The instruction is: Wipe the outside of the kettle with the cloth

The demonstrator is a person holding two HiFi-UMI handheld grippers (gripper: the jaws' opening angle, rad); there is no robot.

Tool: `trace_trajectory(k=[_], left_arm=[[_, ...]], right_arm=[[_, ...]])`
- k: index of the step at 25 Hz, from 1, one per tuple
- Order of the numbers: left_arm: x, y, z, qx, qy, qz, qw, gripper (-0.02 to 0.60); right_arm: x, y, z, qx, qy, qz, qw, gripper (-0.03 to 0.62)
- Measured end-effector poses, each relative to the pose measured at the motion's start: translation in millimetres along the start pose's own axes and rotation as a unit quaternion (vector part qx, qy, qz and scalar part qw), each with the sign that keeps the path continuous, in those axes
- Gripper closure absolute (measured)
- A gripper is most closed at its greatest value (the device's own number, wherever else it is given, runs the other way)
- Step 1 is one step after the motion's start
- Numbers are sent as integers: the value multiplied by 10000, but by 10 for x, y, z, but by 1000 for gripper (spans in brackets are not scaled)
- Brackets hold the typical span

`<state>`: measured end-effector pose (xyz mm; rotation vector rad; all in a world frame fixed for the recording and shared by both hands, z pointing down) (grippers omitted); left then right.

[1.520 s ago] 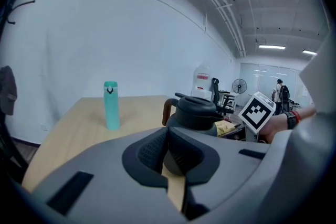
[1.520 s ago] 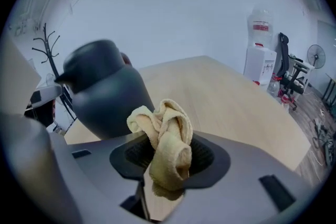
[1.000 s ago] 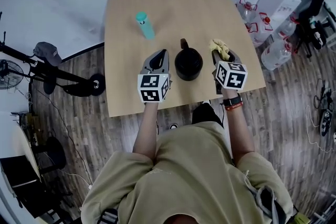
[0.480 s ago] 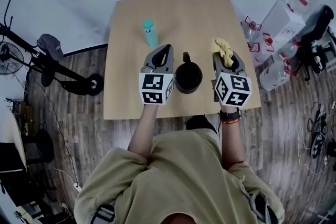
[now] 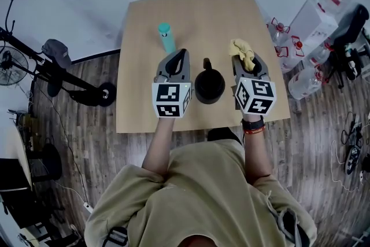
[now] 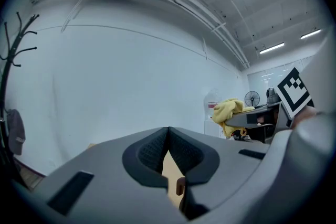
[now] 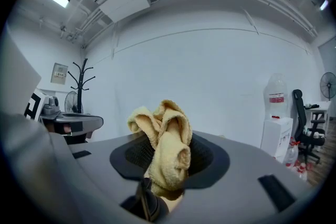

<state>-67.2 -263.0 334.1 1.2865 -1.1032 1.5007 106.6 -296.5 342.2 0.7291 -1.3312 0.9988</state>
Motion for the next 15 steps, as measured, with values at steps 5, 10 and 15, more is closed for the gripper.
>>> trace_trajectory(k=[5,10,15], left_arm=[[42,0,-4,-15,36,-26,10000,557],[94,-31,31,6,80,-81,9999,557],[247,-106,171,42,175,-110,9998,557]], right_arm=[[102,-39,15,29,95,2,10000,424],[225,-105,18,50,208,-92,9997,424],[535,-302,32,88,555,-386,9977,424]])
Point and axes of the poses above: the fingertips, and each gripper's own axes: z forward along the fingers, y to its left, x out of its underside, the point moved 1 cm from there along -z, backward along the fingers, and after that the axes turned 3 degrees about z, right-handed, at the moved point
